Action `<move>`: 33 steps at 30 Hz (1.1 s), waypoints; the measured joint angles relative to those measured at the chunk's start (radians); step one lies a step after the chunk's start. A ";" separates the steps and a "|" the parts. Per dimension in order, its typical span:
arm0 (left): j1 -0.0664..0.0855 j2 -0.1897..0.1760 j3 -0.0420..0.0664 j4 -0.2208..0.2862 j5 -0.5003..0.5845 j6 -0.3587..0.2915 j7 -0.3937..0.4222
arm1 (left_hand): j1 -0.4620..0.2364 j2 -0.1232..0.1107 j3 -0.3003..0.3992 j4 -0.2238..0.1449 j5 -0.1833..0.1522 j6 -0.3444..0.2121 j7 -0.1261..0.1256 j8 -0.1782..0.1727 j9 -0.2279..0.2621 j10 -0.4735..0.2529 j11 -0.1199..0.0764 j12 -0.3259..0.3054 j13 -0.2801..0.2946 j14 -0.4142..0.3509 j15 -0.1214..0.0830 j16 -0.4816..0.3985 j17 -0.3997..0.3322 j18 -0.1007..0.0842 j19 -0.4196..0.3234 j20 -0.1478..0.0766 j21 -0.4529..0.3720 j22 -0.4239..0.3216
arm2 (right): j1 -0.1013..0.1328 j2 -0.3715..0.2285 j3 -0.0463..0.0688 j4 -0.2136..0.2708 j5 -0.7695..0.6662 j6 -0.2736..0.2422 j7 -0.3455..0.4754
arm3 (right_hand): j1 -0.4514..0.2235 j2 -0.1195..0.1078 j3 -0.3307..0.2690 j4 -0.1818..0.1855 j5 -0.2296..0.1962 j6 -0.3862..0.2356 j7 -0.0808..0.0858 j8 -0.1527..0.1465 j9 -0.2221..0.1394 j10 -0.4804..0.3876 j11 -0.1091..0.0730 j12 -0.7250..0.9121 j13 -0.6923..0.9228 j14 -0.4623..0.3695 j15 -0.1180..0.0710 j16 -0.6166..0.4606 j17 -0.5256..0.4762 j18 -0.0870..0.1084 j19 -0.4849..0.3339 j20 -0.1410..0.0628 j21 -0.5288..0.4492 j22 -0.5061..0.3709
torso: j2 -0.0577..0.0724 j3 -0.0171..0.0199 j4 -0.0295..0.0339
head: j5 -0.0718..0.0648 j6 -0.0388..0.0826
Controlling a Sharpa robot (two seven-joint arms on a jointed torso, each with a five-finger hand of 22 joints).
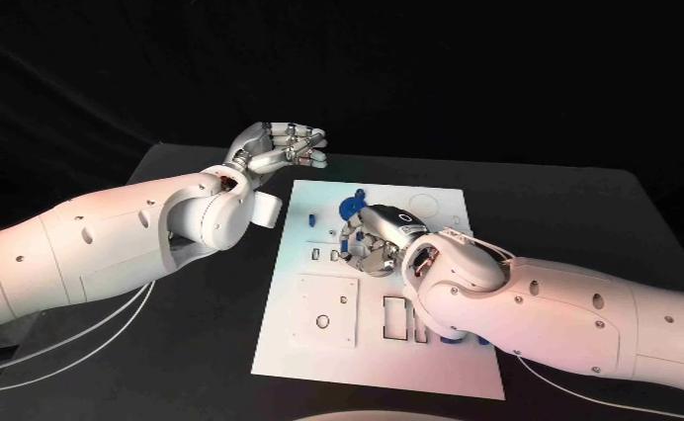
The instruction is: Assemble the parts on the task board
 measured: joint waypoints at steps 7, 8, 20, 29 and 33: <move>0.000 -0.001 0.000 0.004 0.000 0.001 -0.002 | 0.000 0.000 0.000 0.000 0.000 0.000 0.000 0.000 0.000 0.000 0.000 0.000 0.000 0.000 0.000 0.000 0.001 0.000 -0.003 0.003 0.000 0.000 | -0.012 0.014 0.000 -0.016 -0.024 0.002 -0.011 | -0.010 0.000 0.000 0.000 -0.002 0.000 0.000 0.000 0.015 0.000 0.000 0.000 0.000 0.000 0.000 0.000 0.000 0.000 -0.004 -0.004 0.000 0.000 | 0.000 0.0001 0.0006 | 0.001 -0.008; 0.000 -0.001 0.000 0.004 0.000 0.002 -0.003 | 0.000 0.000 0.000 0.000 0.000 0.000 0.000 0.000 0.000 0.000 0.000 0.000 0.000 0.000 0.000 0.000 0.001 0.000 -0.003 0.003 0.000 0.000 | -0.013 0.016 0.000 -0.019 -0.027 0.002 -0.012 | -0.010 0.000 0.000 0.000 -0.002 0.000 0.000 0.000 0.015 0.000 0.000 0.000 0.000 0.000 0.000 0.000 0.000 0.000 -0.004 -0.004 0.000 0.000 | 0.000 0.0001 0.0006 | 0.002 -0.010; 0.000 -0.002 0.000 0.007 0.000 0.004 -0.006 | 0.000 0.000 0.000 0.000 0.000 0.000 0.000 0.000 0.000 0.000 0.000 0.000 0.000 0.000 0.000 0.000 0.001 0.000 -0.004 0.003 0.000 0.001 | -0.026 0.032 0.000 -0.041 -0.047 0.002 -0.018 | -0.016 -0.005 0.000 0.000 -0.002 0.001 -0.001 -0.001 0.028 0.000 0.000 0.000 0.000 0.000 0.000 0.000 0.000 0.000 -0.004 -0.004 -0.005 0.000 | -0.001 0.0000 0.0011 | 0.002 -0.018; 0.000 -0.002 0.000 0.008 0.000 0.005 -0.008 | 0.000 0.000 0.000 0.000 0.000 0.000 0.000 0.000 0.001 0.000 0.000 0.000 0.000 0.000 0.000 0.000 0.002 0.000 -0.003 0.003 0.000 0.001 | -0.031 0.037 -0.001 -0.052 -0.050 0.002 -0.018 | -0.021 -0.011 0.000 0.000 0.001 0.002 -0.003 -0.003 0.027 0.000 0.000 -0.008 0.000 0.000 0.000 0.000 0.000 0.000 -0.004 -0.004 -0.009 0.000 | -0.001 0.0000 0.0017 | 0.006 -0.021; 0.000 -0.003 0.000 0.008 0.000 0.006 -0.009 | 0.000 0.000 0.000 0.000 0.000 0.000 0.000 0.000 0.001 0.000 0.000 0.000 0.000 0.000 0.000 0.000 0.002 0.000 -0.003 0.003 0.000 0.001 | -0.032 0.038 -0.001 -0.053 -0.051 0.002 -0.018 | -0.026 -0.016 0.000 0.000 0.001 -0.002 0.001 -0.004 0.027 0.000 0.000 -0.013 0.000 0.000 0.000 0.000 0.001 0.000 -0.004 -0.004 -0.012 0.000 | -0.001 0.0000 0.0014 | 0.006 -0.021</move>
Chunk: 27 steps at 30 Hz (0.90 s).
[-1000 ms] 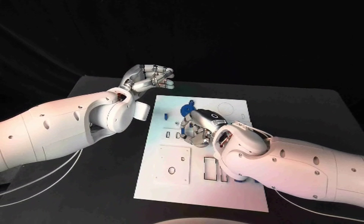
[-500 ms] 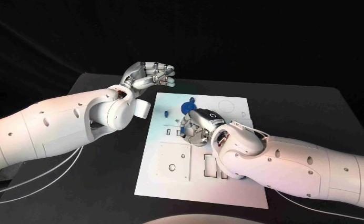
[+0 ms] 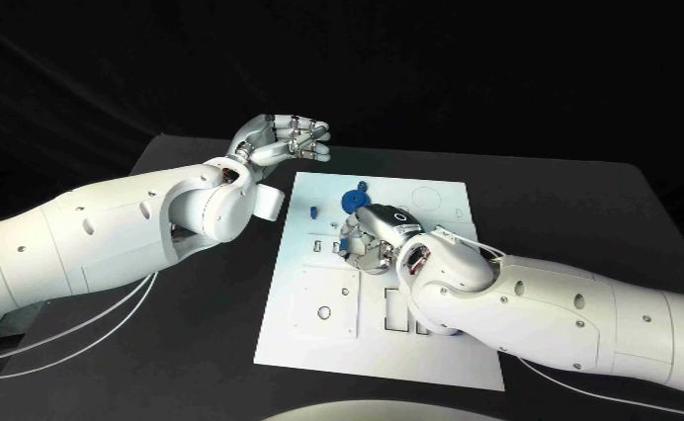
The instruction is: Assemble the parts on the task board
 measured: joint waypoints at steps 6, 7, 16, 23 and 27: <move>0.000 0.000 0.000 -0.001 0.000 0.002 -0.002 | 0.000 0.000 0.000 0.000 0.000 0.000 0.000 0.000 0.000 0.000 0.000 0.000 0.000 0.000 0.000 0.000 0.001 0.000 0.000 0.000 0.000 0.000 | -0.001 0.001 0.000 -0.002 -0.001 0.000 0.001 | -0.009 -0.009 0.002 -0.002 0.002 -0.021 0.009 -0.005 -0.003 -0.006 0.006 -0.014 0.000 0.000 0.000 0.000 0.000 0.000 -0.006 -0.001 -0.009 0.000 | 0.000 0.0004 -0.0005 | 0.001 0.001; 0.000 0.000 0.000 -0.001 0.000 0.002 -0.003 | 0.000 0.000 0.000 0.000 0.000 0.000 0.000 0.000 0.000 0.000 0.000 -0.004 0.000 0.000 0.000 0.000 0.001 0.000 0.000 0.000 0.000 0.000 | -0.001 0.001 0.000 -0.003 -0.001 0.000 0.002 | -0.011 -0.011 0.004 -0.004 0.003 -0.022 0.008 -0.008 -0.004 -0.006 0.006 -0.014 0.000 0.000 0.000 0.000 0.000 0.000 -0.007 0.001 -0.009 0.001 | 0.000 0.0005 -0.0006 | 0.001 0.001; 0.000 -0.001 0.000 -0.001 0.000 0.005 -0.008 | 0.000 0.000 0.000 0.000 0.000 0.000 0.000 0.000 0.000 0.000 0.000 -0.004 0.000 0.000 0.000 0.000 0.001 0.000 0.000 0.000 0.000 0.000 | -0.002 0.002 -0.001 -0.004 -0.002 -0.001 0.003 | -0.010 -0.026 0.009 -0.008 0.004 -0.035 0.014 -0.014 -0.007 -0.009 0.009 -0.017 0.000 0.000 0.000 0.000 0.000 0.000 -0.010 0.004 -0.015 0.001 | 0.000 0.0007 0.0002 | 0.003 -0.001; 0.000 -0.002 0.000 -0.001 0.000 0.006 -0.010 | 0.000 0.000 0.003 -0.003 0.000 0.000 0.000 0.000 0.000 0.000 0.000 -0.004 0.000 0.000 0.000 -0.004 0.002 0.000 0.000 0.000 0.000 0.000 | -0.003 0.002 -0.001 -0.004 -0.002 -0.002 0.003 | -0.010 -0.037 0.007 -0.015 0.004 -0.039 0.018 -0.016 -0.009 -0.013 0.013 -0.021 0.000 0.000 0.000 0.000 0.000 0.000 -0.010 0.004 -0.015 0.001 | 0.000 0.0006 0.0005 | 0.004 -0.003; 0.000 -0.002 0.000 -0.001 0.000 0.007 -0.011 | 0.000 0.000 0.003 -0.003 0.000 0.000 0.000 0.000 0.000 0.000 0.000 -0.004 0.000 0.000 0.000 -0.004 0.002 0.000 0.000 0.000 0.000 0.000 | -0.003 0.002 -0.001 -0.004 -0.003 -0.003 0.004 | -0.013 -0.048 0.007 -0.015 0.004 -0.046 0.021 -0.018 -0.011 -0.016 0.016 -0.025 0.000 0.000 0.000 0.000 0.000 0.000 -0.014 0.008 -0.019 0.001 | 0.000 0.0001 -0.0002 | 0.005 -0.004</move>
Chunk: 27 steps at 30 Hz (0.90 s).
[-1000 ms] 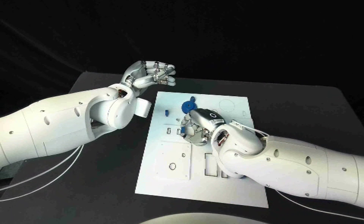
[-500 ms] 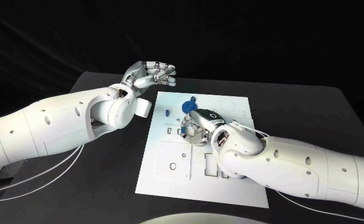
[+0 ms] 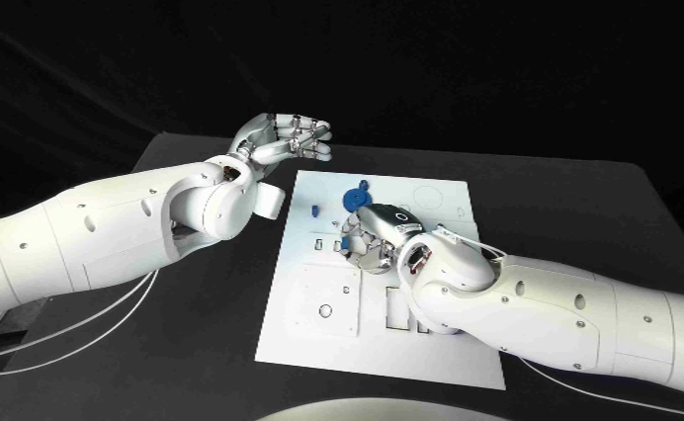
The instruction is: Assemble the parts on the task board
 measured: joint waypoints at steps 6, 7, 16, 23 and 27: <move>0.000 0.000 0.000 0.000 0.000 0.001 -0.001 | 0.000 0.000 0.000 0.000 0.000 0.000 0.000 0.000 0.000 0.000 0.000 0.000 0.000 0.000 0.000 0.000 0.000 0.000 0.000 0.000 0.000 0.000 | 0.000 0.000 0.000 0.001 0.000 -0.002 0.001 | -0.014 -0.014 -0.010 -0.001 0.000 -0.011 0.004 -0.010 -0.003 -0.005 0.005 -0.008 0.000 0.000 0.007 0.000 0.000 0.000 0.000 0.000 0.000 0.000 | 0.000 -0.0001 -0.0007 | 0.001 0.000; 0.000 0.000 0.000 0.000 0.000 0.001 -0.001 | 0.000 0.000 0.000 0.000 0.000 0.000 0.000 0.000 0.000 0.000 0.000 0.000 0.000 0.000 0.000 0.000 0.000 0.000 0.000 0.000 0.000 0.000 | 0.000 0.000 0.000 0.001 0.000 -0.002 0.001 | -0.021 -0.021 -0.019 0.003 0.000 -0.018 0.004 -0.014 -0.004 -0.005 0.005 -0.008 0.000 0.000 0.007 0.000 0.000 0.000 -0.004 0.004 -0.004 0.000 | 0.000 -0.0001 -0.0007 | 0.001 0.000; 0.000 -0.001 0.000 -0.001 0.000 0.002 -0.001 | 0.000 0.000 0.002 -0.002 0.000 0.000 0.000 0.000 0.000 0.000 0.000 0.000 0.000 -0.001 0.001 0.000 0.000 0.000 0.000 0.000 0.004 0.001 | 0.000 -0.001 0.000 0.002 0.000 -0.016 0.006 | -0.035 -0.035 -0.119 0.036 0.000 -0.029 0.005 -0.024 -0.007 -0.009 0.009 -0.012 0.000 -0.003 0.011 0.000 0.000 0.000 -0.004 0.004 -0.004 0.000 | 0.000 0.0004 -0.0003 | 0.002 0.001; 0.000 -0.001 0.000 -0.001 0.000 0.002 -0.001 | 0.000 0.000 0.007 -0.007 0.000 0.000 0.000 0.000 0.001 0.000 0.000 0.000 0.000 -0.004 0.004 0.000 0.002 0.000 -0.004 -0.004 0.004 0.002 | -0.001 -0.006 0.000 0.009 0.000 -0.038 0.012 | 0.004 0.004 -0.277 0.061 0.000 -0.048 0.010 -0.039 -0.012 -0.016 0.016 -0.016 0.000 0.000 0.015 0.000 0.000 0.000 0.000 0.007 -0.009 0.000 | 0.000 0.0006 -0.0007 | 0.002 0.002; 0.000 -0.001 0.000 -0.002 0.000 0.003 -0.001 | 0.000 0.000 0.007 -0.007 0.000 0.000 0.000 0.000 0.001 0.000 0.000 0.000 0.000 -0.004 0.004 0.000 0.002 0.000 -0.004 -0.004 0.004 0.002 | -0.002 -0.026 0.000 0.032 0.000 -0.065 0.020 | 0.012 0.012 -0.312 0.061 0.000 -0.048 0.010 -0.039 -0.012 -0.016 0.016 -0.016 0.000 0.000 0.015 0.000 0.000 0.000 0.000 0.007 -0.009 0.000 | 0.000 0.0012 -0.0007 | 0.001 0.002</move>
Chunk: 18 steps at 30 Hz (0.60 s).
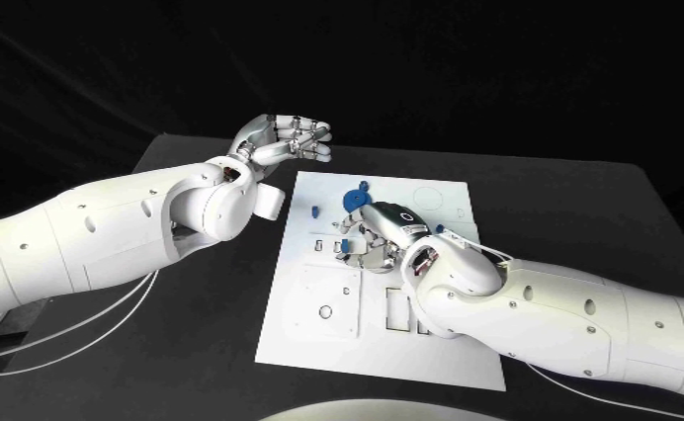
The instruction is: Assemble the parts on the task board
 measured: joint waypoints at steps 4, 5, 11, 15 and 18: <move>0.000 -0.001 0.000 -0.003 -0.003 0.003 -0.005 | 0.000 0.000 0.000 0.000 0.000 0.000 0.000 -0.002 0.000 0.000 0.000 0.000 0.000 0.000 0.000 0.000 0.001 0.000 0.000 0.000 0.003 0.001 | 0.003 -0.045 0.002 0.048 0.005 -0.041 0.020 | 0.004 0.004 -0.020 0.002 0.000 -0.003 0.003 -0.004 -0.001 0.000 0.000 0.000 0.000 0.000 0.000 0.000 0.000 0.000 0.004 0.004 0.000 0.000 | -0.001 0.0004 -0.0001 | 0.000 0.001; 0.000 -0.001 0.000 -0.004 -0.005 0.005 -0.007 | -0.001 0.001 0.000 0.000 -0.002 0.000 0.000 -0.004 0.000 0.000 0.000 0.000 0.000 0.001 -0.001 0.000 0.005 0.000 0.000 0.000 0.009 0.003 | 0.007 -0.057 0.003 0.059 0.009 -0.051 0.028 | 0.004 0.004 -0.020 0.002 0.000 -0.003 0.003 -0.004 -0.001 0.000 0.000 0.000 0.000 0.000 0.000 0.000 0.000 0.000 0.004 0.004 0.000 0.000 | -0.001 0.0004 -0.0005 | 0.000 0.002; 0.000 -0.010 0.000 0.000 -0.043 0.032 -0.036 | -0.038 -0.008 -0.006 0.003 -0.006 -0.022 0.000 -0.018 0.000 0.028 -0.013 0.008 0.007 0.074 -0.019 0.079 0.060 0.000 0.035 -0.016 0.072 0.033 | 0.065 -0.177 0.012 0.153 0.120 -0.076 0.123 | 0.050 0.039 -0.024 -0.002 0.000 -0.003 0.003 -0.004 0.000 -0.033 -0.001 -0.038 0.000 0.000 0.000 -0.011 0.000 0.000 -0.029 0.010 -0.054 0.000 | -0.006 0.0000 -0.0028 | 0.003 0.006; 0.000 -0.021 0.000 0.006 -0.091 0.053 -0.076 | -0.091 -0.011 -0.051 0.023 -0.006 -0.013 -0.020 0.018 0.021 0.099 -0.041 0.095 0.049 0.158 -0.053 0.291 0.192 0.000 0.094 -0.046 0.180 0.092 | 0.115 -0.270 0.014 0.206 0.254 -0.069 0.179 | 0.054 0.043 -0.023 -0.001 0.000 -0.003 0.003 0.004 0.002 -0.035 0.001 -0.039 0.000 0.000 0.000 -0.012 0.000 0.000 -0.029 0.010 -0.056 0.000 | -0.011 0.0012 -0.0051 | 0.008 0.007; 0.000 -0.032 0.000 0.014 -0.143 0.080 -0.145 | -0.151 0.007 -0.117 0.062 -0.006 -0.041 -0.046 0.126 0.079 0.093 -0.068 0.302 0.190 0.209 -0.079 0.635 0.454 0.000 0.127 -0.073 0.338 0.189 | 0.156 -0.335 0.016 0.228 0.352 -0.058 0.204 | 0.054 0.043 -0.021 0.001 0.000 -0.003 0.003 0.004 0.003 -0.035 0.001 -0.039 0.000 0.000 0.000 -0.011 0.000 0.000 -0.029 0.010 -0.056 0.000 | -0.017 0.0028 -0.0083 | 0.011 0.007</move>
